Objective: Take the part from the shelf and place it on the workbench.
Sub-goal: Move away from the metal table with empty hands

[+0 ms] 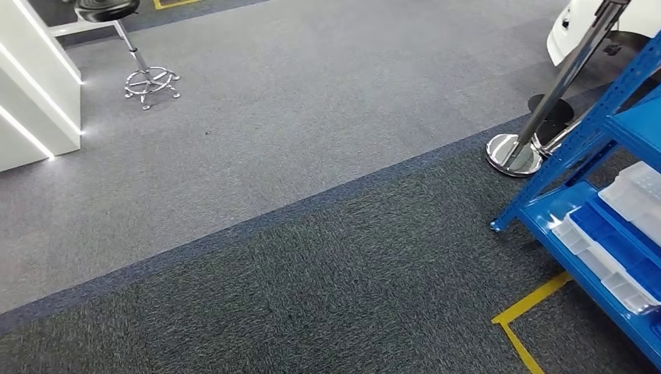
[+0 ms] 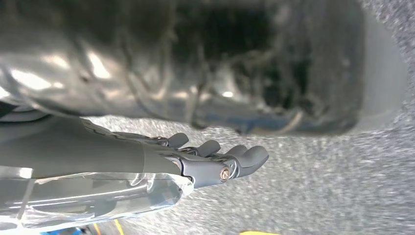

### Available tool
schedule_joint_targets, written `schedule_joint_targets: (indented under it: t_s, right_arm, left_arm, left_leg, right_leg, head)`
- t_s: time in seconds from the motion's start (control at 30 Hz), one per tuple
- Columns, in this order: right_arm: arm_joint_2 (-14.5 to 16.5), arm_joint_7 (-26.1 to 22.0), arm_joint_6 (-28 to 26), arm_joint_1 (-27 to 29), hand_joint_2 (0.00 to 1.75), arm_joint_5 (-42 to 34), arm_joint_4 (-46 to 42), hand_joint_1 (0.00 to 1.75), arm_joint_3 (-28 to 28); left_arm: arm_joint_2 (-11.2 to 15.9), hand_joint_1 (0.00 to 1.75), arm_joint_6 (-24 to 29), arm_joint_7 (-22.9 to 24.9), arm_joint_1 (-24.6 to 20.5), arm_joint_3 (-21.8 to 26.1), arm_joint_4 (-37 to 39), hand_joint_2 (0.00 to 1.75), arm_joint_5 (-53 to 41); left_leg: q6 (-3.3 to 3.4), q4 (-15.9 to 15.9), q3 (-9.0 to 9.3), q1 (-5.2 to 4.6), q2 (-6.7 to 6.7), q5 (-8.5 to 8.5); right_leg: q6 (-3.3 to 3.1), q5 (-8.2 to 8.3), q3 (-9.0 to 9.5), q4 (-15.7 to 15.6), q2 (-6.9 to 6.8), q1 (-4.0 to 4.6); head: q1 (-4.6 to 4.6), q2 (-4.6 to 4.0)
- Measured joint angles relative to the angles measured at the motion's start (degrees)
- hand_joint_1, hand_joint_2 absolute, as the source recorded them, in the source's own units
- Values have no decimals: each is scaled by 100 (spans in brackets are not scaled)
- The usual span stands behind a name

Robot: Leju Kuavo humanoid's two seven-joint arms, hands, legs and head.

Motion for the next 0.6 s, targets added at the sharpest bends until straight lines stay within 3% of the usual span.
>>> schedule_joint_targets:
  t_s: [0.07, 0.1, 0.17, 0.23, 0.27, 0.33, 0.4, 0.47, 0.5, 0.53, 0.6]
  right_arm:
    - [1, 7, 0, 5, 0, 1, 0, 0, 0]
    - [3, 8, 0, 2, 0, 1, 1, 0, 0]
    - [6, 8, 0, -5, 0, 2, 2, 0, 0]
    - [7, 8, 0, 7, 0, 2, 4, 0, -1]
    - [6, 8, 1, 17, 0, 2, 5, 0, -1]
    - [3, 8, 4, 20, 0, 5, 7, 0, -1]
    - [2, 8, 12, 4, 0, 9, 7, 0, -1]
    - [2, 8, 18, 0, 0, 11, 7, 0, -1]
    - [1, 8, 19, 5, 0, 11, 7, 0, -2]
    - [-2, 8, 20, 11, 0, 11, 7, 0, -2]
    - [-8, 8, 20, 14, 0, 11, 7, 0, -2]
  left_arm:
    - [0, 0, 0, 3, 6, 0, 0, 0, 2]
    - [1, 0, 0, 3, 5, 0, 0, 0, 1]
    - [2, 0, -1, 3, 0, 0, 0, 0, 1]
    - [2, 0, -2, 2, -6, 0, 0, 0, 2]
    - [2, 0, -2, -1, -11, 0, 0, 0, 2]
    - [2, 0, -2, -5, -15, 0, 0, 0, 2]
    - [2, 0, -2, -9, -1, 0, 0, 0, 2]
    - [2, 0, -2, -9, 15, 0, 0, 0, 3]
    - [2, 0, -2, -8, 14, 0, 0, 0, 3]
    - [2, 0, -2, -9, 10, 0, 0, 0, 3]
    - [2, 0, -2, -10, 4, 0, 0, 0, 3]
  left_leg:
    - [17, -651, 255, 8, -105, 459]
    - [35, -1044, 409, 15, -242, 632]
    - [77, -1483, 572, 14, -443, 764]
    - [144, -1537, 594, 0, -401, 756]
    - [190, -1566, 610, 1, -333, 776]
    - [281, -1631, 633, 20, -188, 819]
    - [327, -1648, 636, 13, -29, 820]
    - [330, -1644, 635, 5, 146, 801]
    - [324, -1641, 641, 3, 227, 787]
    - [314, -1638, 655, 2, 298, 771]
    - [273, -1629, 703, -3, 428, 728]
  right_leg:
    - [22, -14, 9, 33, 160, -5]
    - [48, -31, -4, 69, 231, 2]
    - [115, -49, -57, 126, 356, -1]
    - [194, -35, -107, 129, 466, -18]
    - [224, -43, -124, 146, 427, -23]
    - [267, -211, -255, 401, 146, -13]
    - [301, -569, -574, 1058, -147, -20]
    - [340, -777, -868, 1649, -206, -44]
    - [352, -727, -881, 1684, -222, -54]
    - [356, -577, -773, 1490, -253, -60]
    - [325, -221, -344, 707, -447, -41]
  head:
    - [0, 0]
    - [1, 0]
    - [3, 0]
    - [4, 0]
    - [5, 0]
    - [22, 0]
    - [37, 0]
    - [36, 0]
    - [35, 0]
    - [36, 0]
    - [36, 0]
